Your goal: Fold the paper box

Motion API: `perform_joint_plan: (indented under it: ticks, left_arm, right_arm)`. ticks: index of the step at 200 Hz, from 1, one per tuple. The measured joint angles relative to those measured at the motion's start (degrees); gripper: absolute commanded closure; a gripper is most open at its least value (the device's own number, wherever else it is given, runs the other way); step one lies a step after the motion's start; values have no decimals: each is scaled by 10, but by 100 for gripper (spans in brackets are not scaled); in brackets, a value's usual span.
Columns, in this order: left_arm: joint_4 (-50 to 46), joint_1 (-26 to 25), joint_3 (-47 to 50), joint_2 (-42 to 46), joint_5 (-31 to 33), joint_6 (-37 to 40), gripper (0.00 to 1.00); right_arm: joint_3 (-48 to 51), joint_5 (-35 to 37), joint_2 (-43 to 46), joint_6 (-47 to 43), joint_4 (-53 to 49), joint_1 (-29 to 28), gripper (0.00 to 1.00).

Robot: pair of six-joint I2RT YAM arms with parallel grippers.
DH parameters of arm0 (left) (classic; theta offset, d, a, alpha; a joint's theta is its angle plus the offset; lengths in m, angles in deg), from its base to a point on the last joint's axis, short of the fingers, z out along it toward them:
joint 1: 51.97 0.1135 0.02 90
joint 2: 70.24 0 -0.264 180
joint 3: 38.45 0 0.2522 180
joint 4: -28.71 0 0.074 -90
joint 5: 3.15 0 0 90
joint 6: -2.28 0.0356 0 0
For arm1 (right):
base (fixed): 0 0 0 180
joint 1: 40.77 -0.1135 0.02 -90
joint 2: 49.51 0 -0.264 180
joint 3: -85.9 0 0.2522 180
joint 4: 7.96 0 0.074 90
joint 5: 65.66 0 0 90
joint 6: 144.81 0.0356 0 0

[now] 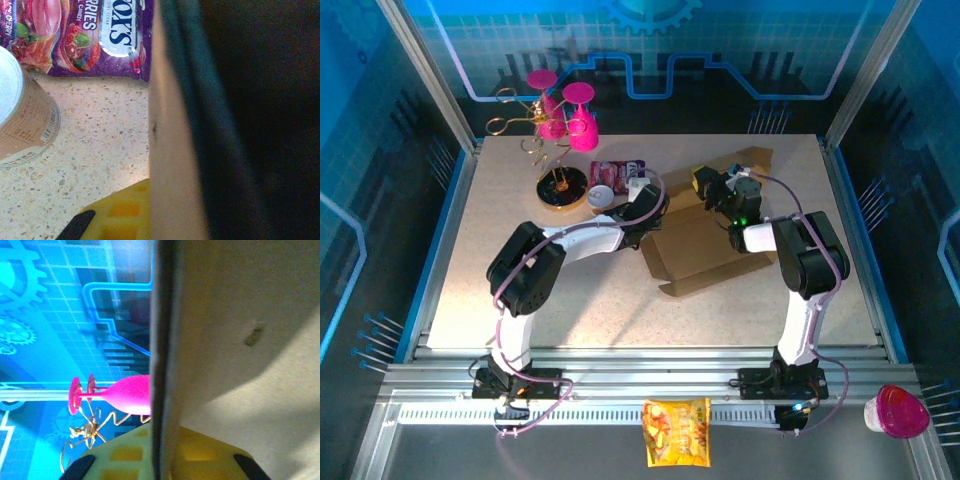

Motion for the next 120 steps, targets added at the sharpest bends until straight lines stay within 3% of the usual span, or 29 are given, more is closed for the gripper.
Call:
perform_joint_plan:
  ticks: [34,64,86,120]
  left_arm:
    - [-5,4,-1,1,-2,-1,100]
    - [-31,26,-1,16,-39,1,100]
    - [-71,50,-10,35,-78,5,100]
    - [-132,85,-66,50,-148,16,100]
  right_arm:
    - [9,2,39,-14,-91,2,41]
    - [18,10,140,-35,-218,21,31]
    - [8,17,226,-57,-313,52,32]
    - [-54,14,301,-102,-470,106,44]
